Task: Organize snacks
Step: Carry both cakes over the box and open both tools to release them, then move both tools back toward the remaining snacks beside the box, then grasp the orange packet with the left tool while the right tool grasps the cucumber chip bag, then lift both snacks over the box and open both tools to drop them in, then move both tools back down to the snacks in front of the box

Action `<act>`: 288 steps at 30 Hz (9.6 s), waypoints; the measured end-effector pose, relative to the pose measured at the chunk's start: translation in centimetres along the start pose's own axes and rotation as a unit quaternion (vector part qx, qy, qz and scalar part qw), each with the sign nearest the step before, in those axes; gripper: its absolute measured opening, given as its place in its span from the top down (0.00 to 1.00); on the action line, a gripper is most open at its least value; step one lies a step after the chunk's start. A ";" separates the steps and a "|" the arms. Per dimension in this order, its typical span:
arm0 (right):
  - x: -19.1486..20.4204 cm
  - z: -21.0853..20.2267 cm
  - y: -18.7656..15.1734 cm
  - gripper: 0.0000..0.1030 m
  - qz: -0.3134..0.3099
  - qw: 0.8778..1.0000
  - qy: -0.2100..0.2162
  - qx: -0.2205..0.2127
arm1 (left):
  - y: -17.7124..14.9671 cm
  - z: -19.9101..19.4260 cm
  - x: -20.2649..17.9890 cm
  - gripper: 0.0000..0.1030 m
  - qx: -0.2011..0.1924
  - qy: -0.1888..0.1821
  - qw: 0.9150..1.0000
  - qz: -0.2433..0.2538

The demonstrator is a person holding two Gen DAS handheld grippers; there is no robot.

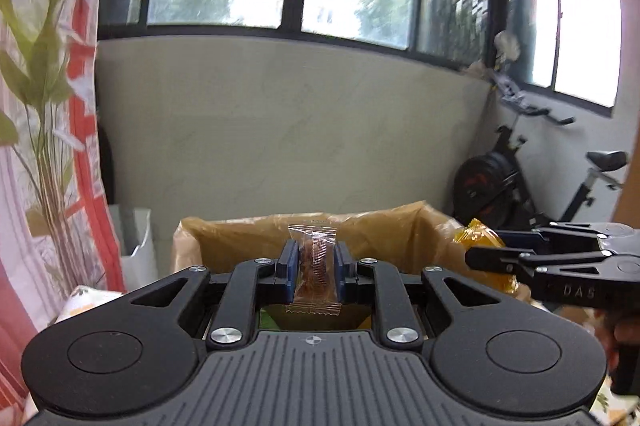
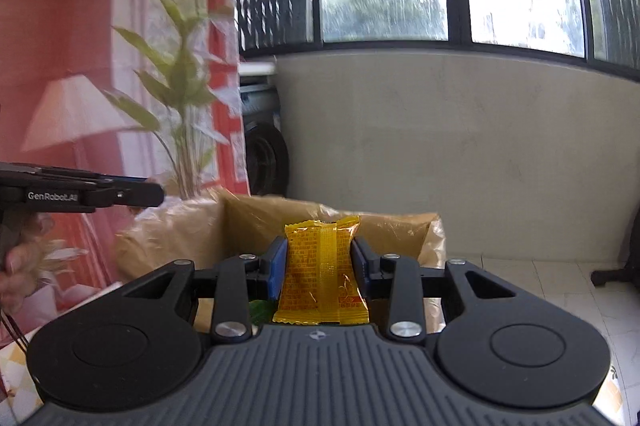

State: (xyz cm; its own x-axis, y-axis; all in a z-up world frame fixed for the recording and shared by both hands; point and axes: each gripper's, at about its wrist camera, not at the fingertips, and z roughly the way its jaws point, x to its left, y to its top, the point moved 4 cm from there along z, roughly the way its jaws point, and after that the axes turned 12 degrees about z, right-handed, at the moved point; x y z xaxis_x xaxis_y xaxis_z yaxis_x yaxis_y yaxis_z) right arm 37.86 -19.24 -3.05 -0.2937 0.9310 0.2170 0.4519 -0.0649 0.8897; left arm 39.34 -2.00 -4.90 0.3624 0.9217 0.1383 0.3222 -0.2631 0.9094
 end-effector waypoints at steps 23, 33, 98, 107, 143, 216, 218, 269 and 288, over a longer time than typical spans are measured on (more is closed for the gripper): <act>1.7 -5.8 -3.7 0.03 0.048 0.998 -0.031 -0.013 | -4.1 -8.7 3.4 0.12 0.023 0.066 0.998 -0.007; 1.7 -7.3 -7.8 0.01 0.082 0.995 -0.054 -0.005 | -8.5 -11.4 4.3 0.12 0.038 0.105 0.993 -0.040; 1.2 -4.4 -17.6 0.01 0.080 0.990 -0.065 0.091 | -21.6 -10.0 0.0 0.12 0.144 0.033 0.988 -0.031; 0.8 -0.8 -18.2 0.02 0.119 0.984 -0.035 0.129 | -22.9 -9.5 -2.6 0.12 0.157 0.004 0.988 -0.009; 1.4 -3.0 -17.5 0.39 0.152 0.981 0.025 0.121 | -20.9 -7.8 -0.5 0.39 0.093 0.036 0.995 0.023; 1.2 -4.1 -1.0 0.11 0.008 0.999 -0.024 -0.037 | -3.0 -5.0 2.5 0.12 0.001 0.046 0.999 -0.024; 1.2 -4.7 -1.4 0.11 0.010 0.999 -0.024 -0.036 | -3.4 -5.5 2.4 0.12 0.004 0.050 0.998 -0.025; -5.4 -8.8 -18.7 0.11 -0.021 0.995 -0.061 0.074 | -17.6 -8.5 -5.3 0.12 0.095 0.090 0.989 -0.075; -7.8 -9.5 -23.8 0.27 0.010 0.988 -0.062 0.139 | -20.2 -6.6 -8.8 0.19 0.137 0.036 0.988 -0.065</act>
State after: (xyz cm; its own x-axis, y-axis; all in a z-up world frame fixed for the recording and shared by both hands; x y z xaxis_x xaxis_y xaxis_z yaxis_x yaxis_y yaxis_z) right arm 21.41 -28.34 -22.13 -0.1844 0.9684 0.1681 0.6757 0.0007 0.7372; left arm 23.88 -2.93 -21.85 0.2427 0.9680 0.0642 0.5907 -0.2000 0.7817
